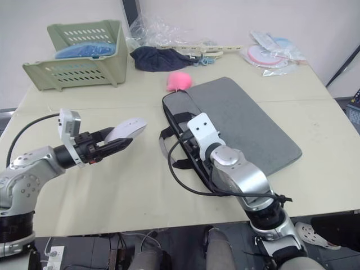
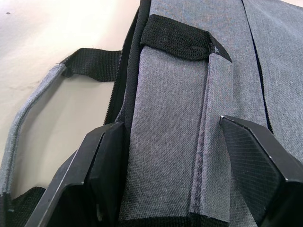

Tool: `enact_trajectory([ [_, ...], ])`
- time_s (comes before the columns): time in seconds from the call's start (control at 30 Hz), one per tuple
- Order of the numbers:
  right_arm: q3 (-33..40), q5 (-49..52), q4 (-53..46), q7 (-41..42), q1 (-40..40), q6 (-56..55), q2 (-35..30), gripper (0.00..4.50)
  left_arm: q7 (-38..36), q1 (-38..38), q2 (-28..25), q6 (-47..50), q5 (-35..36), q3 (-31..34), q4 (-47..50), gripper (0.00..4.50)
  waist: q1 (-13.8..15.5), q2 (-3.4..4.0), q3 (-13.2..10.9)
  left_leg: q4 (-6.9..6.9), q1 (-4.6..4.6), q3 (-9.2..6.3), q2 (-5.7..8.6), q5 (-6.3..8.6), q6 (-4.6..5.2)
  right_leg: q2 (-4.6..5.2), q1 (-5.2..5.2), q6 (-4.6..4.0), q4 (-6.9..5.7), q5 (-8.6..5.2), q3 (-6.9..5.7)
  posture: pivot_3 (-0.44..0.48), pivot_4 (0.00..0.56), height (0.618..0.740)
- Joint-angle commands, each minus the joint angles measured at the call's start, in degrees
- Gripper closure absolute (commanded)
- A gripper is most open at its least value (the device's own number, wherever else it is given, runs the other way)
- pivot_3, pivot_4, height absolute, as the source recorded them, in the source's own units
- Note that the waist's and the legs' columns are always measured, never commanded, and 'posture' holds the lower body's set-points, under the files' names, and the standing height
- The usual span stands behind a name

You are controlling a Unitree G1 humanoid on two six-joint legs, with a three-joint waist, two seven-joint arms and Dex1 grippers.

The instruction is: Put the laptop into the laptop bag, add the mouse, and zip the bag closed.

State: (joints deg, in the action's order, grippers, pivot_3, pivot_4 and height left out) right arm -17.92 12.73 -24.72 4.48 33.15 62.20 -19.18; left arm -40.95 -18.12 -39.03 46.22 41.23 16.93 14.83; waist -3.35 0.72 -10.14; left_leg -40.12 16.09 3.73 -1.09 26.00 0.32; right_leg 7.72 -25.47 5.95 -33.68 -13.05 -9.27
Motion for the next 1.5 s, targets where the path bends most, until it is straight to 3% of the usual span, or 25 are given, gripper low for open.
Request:
enact_trajectory([
  [0.03,-1.52,-2.14,-1.78,1.78,0.70,-1.83,-0.45,0.96,0.13,-0.93,-0.15,-0.50,0.66,0.31,0.70,1.69,0.01,0.00,0.00,0.00,0.00,0.00,0.00,0.00,0.00,0.00,0.00,0.00,0.00,0.00,0.00,0.000,0.150,0.740],
  [0.3,-5.12,-5.81,-1.25,4.60,2.48,-4.33,-1.58,0.96,0.83,-0.93,0.43,-0.61,0.54,-0.05,0.80,1.69,-0.01,0.00,0.00,0.00,-0.01,0.00,0.00,0.00,0.00,0.00,0.00,0.00,0.01,0.00,0.00,0.000,0.150,0.740],
  [0.97,-6.08,-10.61,1.41,6.37,2.92,-1.36,-0.97,0.96,2.44,-1.02,1.33,-1.15,0.50,-0.50,0.87,1.69,0.09,0.00,0.00,0.00,0.01,-0.02,0.00,0.00,0.00,0.01,0.00,0.00,0.02,0.00,0.00,0.000,0.150,0.740],
  [1.07,-6.18,-11.31,1.44,6.45,3.06,-0.89,-0.95,1.76,2.59,-1.10,1.46,-1.31,0.35,-0.56,0.74,1.69,0.09,0.00,0.00,0.00,0.01,-0.02,0.00,0.00,0.00,0.01,0.00,0.00,0.02,0.00,0.00,0.000,0.150,0.740],
  [1.23,-5.86,-12.05,1.68,6.70,3.05,-0.61,-0.50,4.19,2.73,-1.24,1.63,-1.54,0.20,-0.75,0.53,1.69,0.21,0.00,0.00,-0.01,0.01,-0.02,0.00,0.00,0.00,0.01,0.00,0.00,0.02,0.00,0.00,0.000,0.150,0.740],
  [1.27,-5.82,-12.15,1.68,6.73,3.08,-0.58,-0.43,4.39,2.75,-1.28,1.67,-1.58,0.17,-0.74,0.47,1.69,0.21,0.00,0.00,-0.02,0.02,-0.03,0.00,0.00,0.00,0.02,0.00,0.00,0.02,0.00,0.01,0.000,0.150,0.740],
  [1.5,-4.94,-12.02,1.19,7.14,3.28,-0.06,-0.08,4.39,2.81,-1.55,2.13,-1.51,-0.05,-1.31,0.61,1.69,0.19,0.00,0.00,-0.03,0.02,-0.02,0.00,0.00,0.00,0.02,0.00,0.00,0.01,0.00,0.01,0.000,0.150,0.740],
])
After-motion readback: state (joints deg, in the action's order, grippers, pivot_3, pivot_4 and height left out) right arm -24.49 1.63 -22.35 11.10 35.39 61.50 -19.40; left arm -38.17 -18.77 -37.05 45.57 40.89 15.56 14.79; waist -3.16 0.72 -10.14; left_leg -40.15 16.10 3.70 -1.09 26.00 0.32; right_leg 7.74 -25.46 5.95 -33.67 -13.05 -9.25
